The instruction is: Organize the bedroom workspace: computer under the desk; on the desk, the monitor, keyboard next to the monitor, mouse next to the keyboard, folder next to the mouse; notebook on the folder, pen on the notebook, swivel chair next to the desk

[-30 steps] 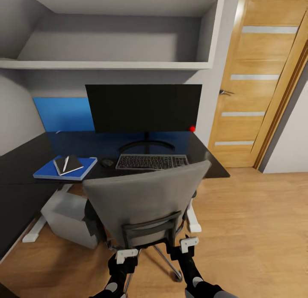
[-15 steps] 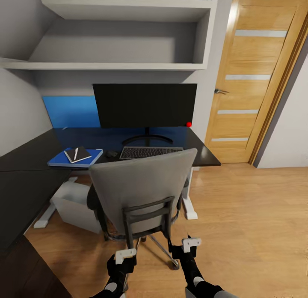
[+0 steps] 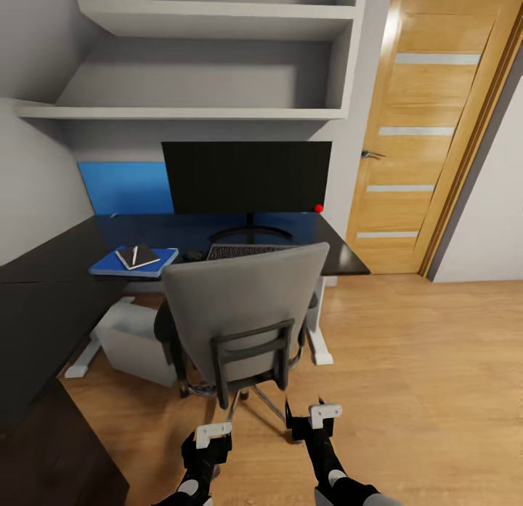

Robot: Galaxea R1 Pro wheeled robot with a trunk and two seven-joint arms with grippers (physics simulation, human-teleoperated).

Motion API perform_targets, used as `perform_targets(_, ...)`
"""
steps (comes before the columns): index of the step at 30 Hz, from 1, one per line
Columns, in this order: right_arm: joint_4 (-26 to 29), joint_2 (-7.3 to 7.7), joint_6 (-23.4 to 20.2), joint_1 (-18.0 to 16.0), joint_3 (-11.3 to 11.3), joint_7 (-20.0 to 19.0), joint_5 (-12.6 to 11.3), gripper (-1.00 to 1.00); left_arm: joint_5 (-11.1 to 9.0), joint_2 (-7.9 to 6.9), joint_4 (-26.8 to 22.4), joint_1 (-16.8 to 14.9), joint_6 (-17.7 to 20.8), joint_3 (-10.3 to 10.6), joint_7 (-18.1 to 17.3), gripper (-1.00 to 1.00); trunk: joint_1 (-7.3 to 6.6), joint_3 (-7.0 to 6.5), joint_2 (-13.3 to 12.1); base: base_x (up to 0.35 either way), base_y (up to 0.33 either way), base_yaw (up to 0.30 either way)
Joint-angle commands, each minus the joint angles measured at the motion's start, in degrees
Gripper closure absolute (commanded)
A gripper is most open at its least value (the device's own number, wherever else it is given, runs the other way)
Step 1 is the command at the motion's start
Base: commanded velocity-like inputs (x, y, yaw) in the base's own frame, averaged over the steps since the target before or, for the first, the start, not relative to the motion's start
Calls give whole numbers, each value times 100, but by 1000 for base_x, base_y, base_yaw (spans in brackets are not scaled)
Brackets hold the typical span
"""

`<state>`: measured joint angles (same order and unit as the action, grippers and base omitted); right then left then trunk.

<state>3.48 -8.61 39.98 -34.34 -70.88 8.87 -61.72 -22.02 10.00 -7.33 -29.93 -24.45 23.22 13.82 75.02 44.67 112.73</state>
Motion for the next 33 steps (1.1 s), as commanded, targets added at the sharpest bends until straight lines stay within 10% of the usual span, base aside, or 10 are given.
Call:
perform_targets(1,4,0,5,-3,-48,53,-2,-100,-33,0,3,-4,-16,50,33,-100,-4,5,3,-302,0,0)
perform_targets(15,7,-5,-1,-3,-48,53,-5,-100,-31,0,3,-4,-13,51,33,-100,-4,5,3,-329,0,0)
perform_targets(33,13,0,-78,-3,-40,62,2,-100,-57,0,3,-4,-14,32,86,-100,-399,-318,-719,-263,-24,0)
